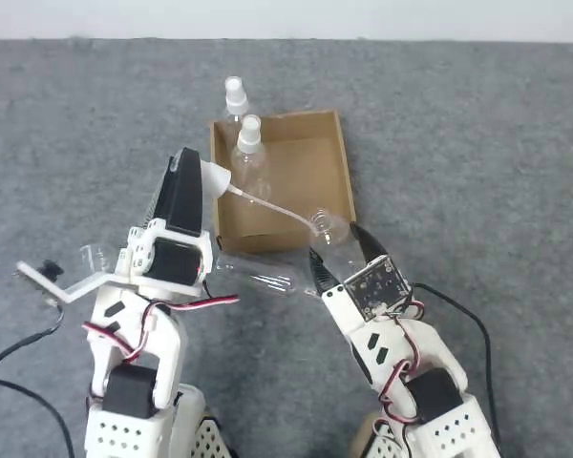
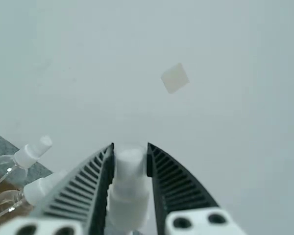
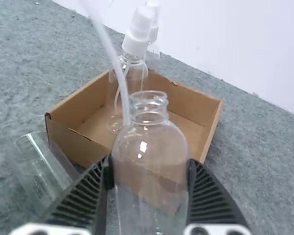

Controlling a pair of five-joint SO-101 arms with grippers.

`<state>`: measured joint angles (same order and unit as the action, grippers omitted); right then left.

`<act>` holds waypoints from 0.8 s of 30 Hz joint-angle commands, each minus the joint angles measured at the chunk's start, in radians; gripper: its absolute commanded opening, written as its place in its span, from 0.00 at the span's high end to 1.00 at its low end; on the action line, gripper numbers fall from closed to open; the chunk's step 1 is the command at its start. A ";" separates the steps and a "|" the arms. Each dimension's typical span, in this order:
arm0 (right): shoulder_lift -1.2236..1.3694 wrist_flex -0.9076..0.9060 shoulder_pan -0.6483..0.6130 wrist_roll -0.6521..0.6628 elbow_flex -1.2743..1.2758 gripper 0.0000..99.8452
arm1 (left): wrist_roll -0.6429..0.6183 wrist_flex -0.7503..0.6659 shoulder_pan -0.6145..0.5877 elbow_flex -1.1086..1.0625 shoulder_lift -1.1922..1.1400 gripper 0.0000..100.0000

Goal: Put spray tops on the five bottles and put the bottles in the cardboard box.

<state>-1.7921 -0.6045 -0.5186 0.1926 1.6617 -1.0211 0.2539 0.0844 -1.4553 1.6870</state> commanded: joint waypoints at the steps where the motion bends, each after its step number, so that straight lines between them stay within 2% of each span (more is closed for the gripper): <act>1: -0.024 0.016 -0.004 0.008 0.020 0.92 | 0.081 -0.034 0.037 0.004 0.008 0.99; 5: -0.024 0.016 -0.002 0.008 0.020 0.92 | 0.146 -0.032 0.092 -0.019 0.015 0.99; 10: -0.022 -0.001 -0.002 0.008 0.020 0.92 | 0.140 -0.035 0.091 -0.010 0.015 0.99; 14: -0.022 -0.012 -0.004 0.008 0.020 0.92 | 0.061 -0.035 0.080 0.015 0.015 0.99; 24: -0.021 -0.012 -0.004 0.012 0.020 0.92 | -0.089 -0.086 -0.064 0.048 0.015 0.99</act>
<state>-1.7921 -0.6045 -0.5201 0.1926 1.6617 -1.0549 0.2263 0.0629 -1.4845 1.6824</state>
